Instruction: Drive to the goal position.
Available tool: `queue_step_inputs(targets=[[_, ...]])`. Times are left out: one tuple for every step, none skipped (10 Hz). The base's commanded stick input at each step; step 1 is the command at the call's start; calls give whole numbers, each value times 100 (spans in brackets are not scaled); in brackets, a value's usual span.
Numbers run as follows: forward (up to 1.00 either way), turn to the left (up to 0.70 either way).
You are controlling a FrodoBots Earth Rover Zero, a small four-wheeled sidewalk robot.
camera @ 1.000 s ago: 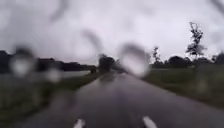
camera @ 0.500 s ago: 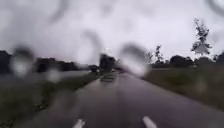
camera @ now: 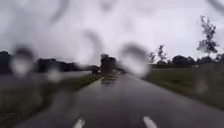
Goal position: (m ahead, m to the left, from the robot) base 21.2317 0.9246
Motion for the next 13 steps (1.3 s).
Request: queue_step_inputs(targets=[[85,0],[85,0],[85,0],[85,0],[85,-1],[85,-12],[85,-28],[85,-31],[85,-17],[85,0],[85,0],[85,0],[85,0]])
